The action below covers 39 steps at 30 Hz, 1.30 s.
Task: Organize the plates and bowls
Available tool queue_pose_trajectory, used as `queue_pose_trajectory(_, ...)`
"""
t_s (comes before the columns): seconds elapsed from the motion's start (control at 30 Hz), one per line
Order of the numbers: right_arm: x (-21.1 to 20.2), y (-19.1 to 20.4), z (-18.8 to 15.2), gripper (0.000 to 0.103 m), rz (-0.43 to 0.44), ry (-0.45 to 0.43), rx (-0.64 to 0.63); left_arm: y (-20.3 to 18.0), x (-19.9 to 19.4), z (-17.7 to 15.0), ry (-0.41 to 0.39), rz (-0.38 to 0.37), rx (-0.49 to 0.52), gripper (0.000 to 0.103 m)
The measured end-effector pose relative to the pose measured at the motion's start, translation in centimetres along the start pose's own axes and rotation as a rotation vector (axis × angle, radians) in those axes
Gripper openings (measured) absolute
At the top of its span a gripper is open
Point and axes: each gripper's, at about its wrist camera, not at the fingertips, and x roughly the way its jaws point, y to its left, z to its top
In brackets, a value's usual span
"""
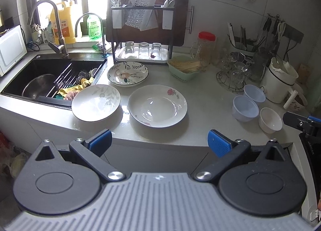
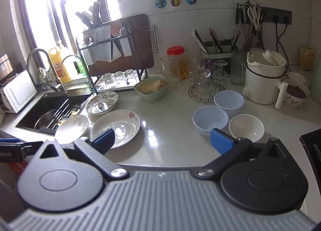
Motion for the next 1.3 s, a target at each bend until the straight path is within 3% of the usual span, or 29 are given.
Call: queue_pose_trajectory(1.3, -0.5, -0.7, -1.6, 0.103, 0.049, 0.036, 0.024, -1.2, -1.6, -0.6, 0.01, 0.028, 0.021, 0.103)
